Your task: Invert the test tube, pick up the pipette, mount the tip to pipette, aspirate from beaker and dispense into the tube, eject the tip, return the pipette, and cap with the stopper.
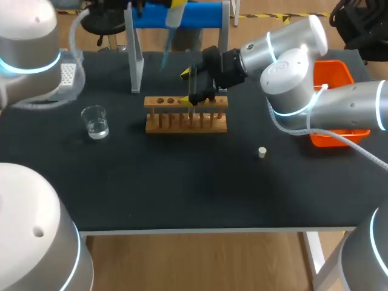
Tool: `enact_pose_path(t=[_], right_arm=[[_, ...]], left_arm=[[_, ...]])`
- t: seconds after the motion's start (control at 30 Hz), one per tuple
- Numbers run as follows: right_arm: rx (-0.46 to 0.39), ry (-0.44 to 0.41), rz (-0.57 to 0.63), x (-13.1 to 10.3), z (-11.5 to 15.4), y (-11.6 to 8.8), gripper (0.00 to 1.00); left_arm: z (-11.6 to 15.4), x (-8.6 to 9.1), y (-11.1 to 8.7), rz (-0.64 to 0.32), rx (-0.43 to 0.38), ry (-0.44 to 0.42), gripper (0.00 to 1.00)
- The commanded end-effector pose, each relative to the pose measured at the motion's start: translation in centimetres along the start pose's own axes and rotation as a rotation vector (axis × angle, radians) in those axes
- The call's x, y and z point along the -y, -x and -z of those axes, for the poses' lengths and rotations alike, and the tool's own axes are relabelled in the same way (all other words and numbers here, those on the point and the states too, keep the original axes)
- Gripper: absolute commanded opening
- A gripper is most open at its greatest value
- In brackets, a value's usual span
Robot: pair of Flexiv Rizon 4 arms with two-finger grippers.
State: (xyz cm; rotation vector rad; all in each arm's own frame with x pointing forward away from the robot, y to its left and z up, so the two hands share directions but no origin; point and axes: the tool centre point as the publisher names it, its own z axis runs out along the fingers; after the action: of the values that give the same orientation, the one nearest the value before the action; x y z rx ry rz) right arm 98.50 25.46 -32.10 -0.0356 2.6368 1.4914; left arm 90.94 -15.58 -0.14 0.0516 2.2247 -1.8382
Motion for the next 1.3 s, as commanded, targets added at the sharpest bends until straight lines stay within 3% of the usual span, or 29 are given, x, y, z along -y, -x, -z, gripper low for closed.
enact_pose_path(t=[0.03, 0.3, 0.47, 0.77, 1.3], right_arm=[[-0.005, -0.001, 0.000, 0.0, 0.0, 0.1, 1.00], [-0.005, -0.001, 0.000, 0.0, 0.0, 0.1, 1.00], [-0.005, -0.001, 0.000, 0.0, 0.0, 0.1, 1.00], [-0.005, -0.001, 0.000, 0.0, 0.0, 0.1, 1.00], [-0.005, -0.001, 0.000, 0.0, 0.0, 0.1, 1.00]], left_arm=[[3.3, -2.0, -4.1, 0.029, 0.089, -0.015, 0.00], [3.3, -6.7, -7.8, 0.108, 0.092, -0.075, 0.00], [2.1, -8.1, -9.7, 0.111, 0.088, -0.101, 0.00], [-0.4, -9.3, -11.4, 0.111, 0.110, -0.144, 0.00], [-4.2, -9.3, -10.8, 0.120, 0.063, -0.166, 0.00]])
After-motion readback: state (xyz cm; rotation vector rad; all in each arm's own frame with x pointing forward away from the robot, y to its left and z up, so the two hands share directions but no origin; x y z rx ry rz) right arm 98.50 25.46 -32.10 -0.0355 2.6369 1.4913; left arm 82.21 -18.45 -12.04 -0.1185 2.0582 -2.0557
